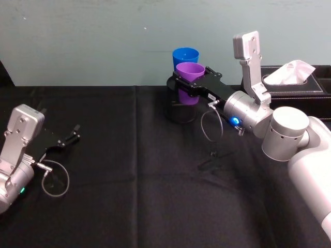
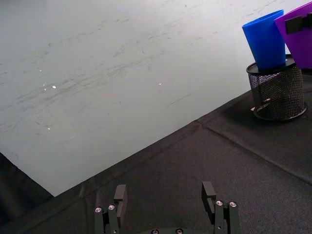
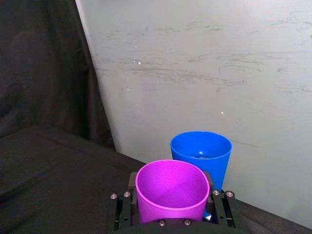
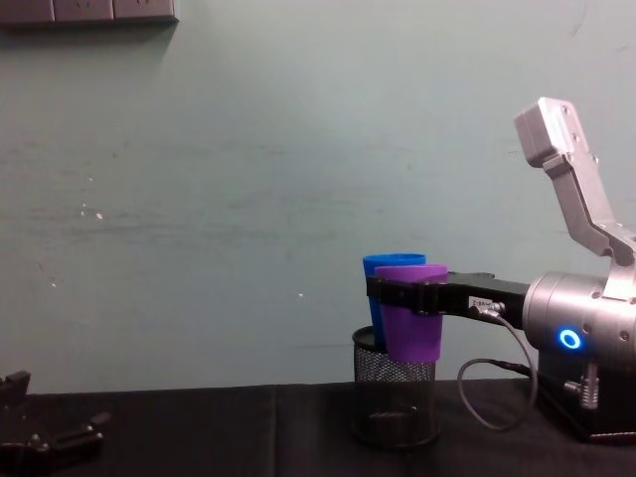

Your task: Pick up one cup with a gripper and tap it against the other cup.

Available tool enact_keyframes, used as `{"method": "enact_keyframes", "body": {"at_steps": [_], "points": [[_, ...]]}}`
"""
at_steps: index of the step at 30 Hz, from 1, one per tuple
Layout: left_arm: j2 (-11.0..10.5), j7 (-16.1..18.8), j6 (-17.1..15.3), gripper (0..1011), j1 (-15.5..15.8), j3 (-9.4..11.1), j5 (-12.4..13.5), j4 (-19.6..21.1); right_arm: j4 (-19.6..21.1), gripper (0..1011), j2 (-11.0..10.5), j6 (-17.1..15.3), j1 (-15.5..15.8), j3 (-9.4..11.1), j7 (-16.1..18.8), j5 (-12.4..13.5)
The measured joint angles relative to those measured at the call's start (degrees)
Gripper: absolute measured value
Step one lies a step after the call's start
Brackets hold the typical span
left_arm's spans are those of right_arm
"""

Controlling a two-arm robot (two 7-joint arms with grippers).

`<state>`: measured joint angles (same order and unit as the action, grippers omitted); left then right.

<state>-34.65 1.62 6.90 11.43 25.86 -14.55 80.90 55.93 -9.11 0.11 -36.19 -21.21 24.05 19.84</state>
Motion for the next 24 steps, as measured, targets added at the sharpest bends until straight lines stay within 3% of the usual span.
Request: {"method": "enact_keyframes", "body": {"at_steps": [24], "points": [[0.0, 0.0, 0.0, 1000, 0.0, 0.0, 0.0, 0.0, 0.0, 744, 0.0, 0.0, 0.0, 0.0, 0.0, 0.0]]}}
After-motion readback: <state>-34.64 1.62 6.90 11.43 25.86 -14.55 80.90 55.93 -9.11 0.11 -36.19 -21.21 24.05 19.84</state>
